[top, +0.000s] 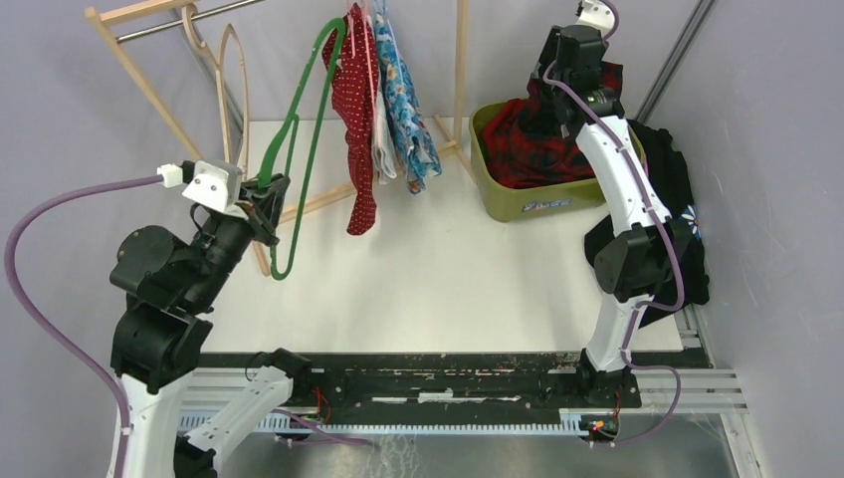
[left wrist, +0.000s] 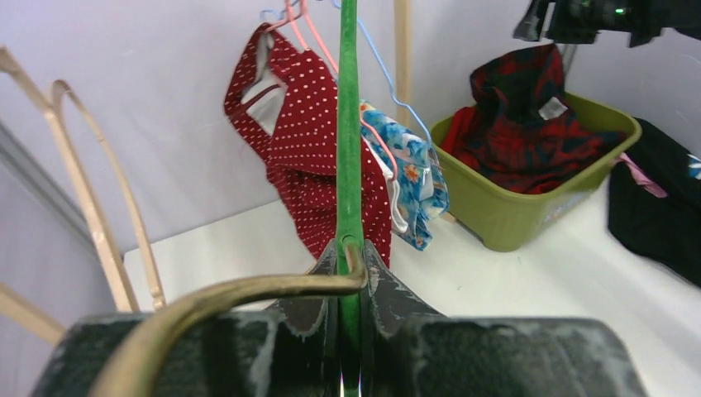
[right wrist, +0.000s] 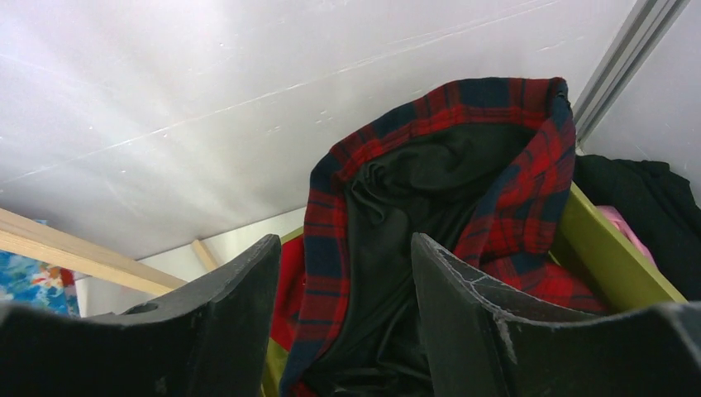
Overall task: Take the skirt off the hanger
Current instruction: Place the hanger at the clothesline.
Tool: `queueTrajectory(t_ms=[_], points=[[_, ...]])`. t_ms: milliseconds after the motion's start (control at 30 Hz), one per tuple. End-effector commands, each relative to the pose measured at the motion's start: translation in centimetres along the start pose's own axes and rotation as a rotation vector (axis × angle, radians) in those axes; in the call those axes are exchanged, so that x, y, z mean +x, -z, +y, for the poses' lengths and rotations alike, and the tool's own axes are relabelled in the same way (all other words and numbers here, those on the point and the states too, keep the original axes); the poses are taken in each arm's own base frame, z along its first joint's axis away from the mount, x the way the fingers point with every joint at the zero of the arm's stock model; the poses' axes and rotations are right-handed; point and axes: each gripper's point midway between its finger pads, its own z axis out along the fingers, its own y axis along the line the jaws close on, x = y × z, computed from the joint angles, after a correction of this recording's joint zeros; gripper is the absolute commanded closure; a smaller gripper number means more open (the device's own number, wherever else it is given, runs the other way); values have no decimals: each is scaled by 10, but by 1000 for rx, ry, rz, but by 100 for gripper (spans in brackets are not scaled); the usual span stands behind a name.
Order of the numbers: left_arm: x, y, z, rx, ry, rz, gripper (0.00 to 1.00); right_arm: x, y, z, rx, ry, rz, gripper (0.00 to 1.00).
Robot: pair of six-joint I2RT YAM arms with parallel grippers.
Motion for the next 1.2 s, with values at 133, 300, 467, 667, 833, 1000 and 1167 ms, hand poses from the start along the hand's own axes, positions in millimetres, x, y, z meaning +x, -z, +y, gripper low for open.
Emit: queueTrajectory(t_ms=[133,300,467,667,833,1000,1167], points=[[3,-14,48,-287,64,28,97,-42,12,7,-34,-71,-91,36],[4,-32,69,-410,55,45,97,-43,11,3,-26,-73,-94,35],[19,-74,73,-428,50,169,97,-53,7,-5,-16,-98,-112,36],[19,-130,101,-434,86,170,97,-60,-5,-15,-4,-141,-122,36],[-4,-162,117,-429,58,99,97,-56,-15,-18,-7,-179,-109,36],[-28,-182,124,-429,47,4,97,-50,-23,-19,-12,-210,-94,37],[-26,-206,131,-409,99,-42,97,-41,-32,-16,-22,-233,-71,37]])
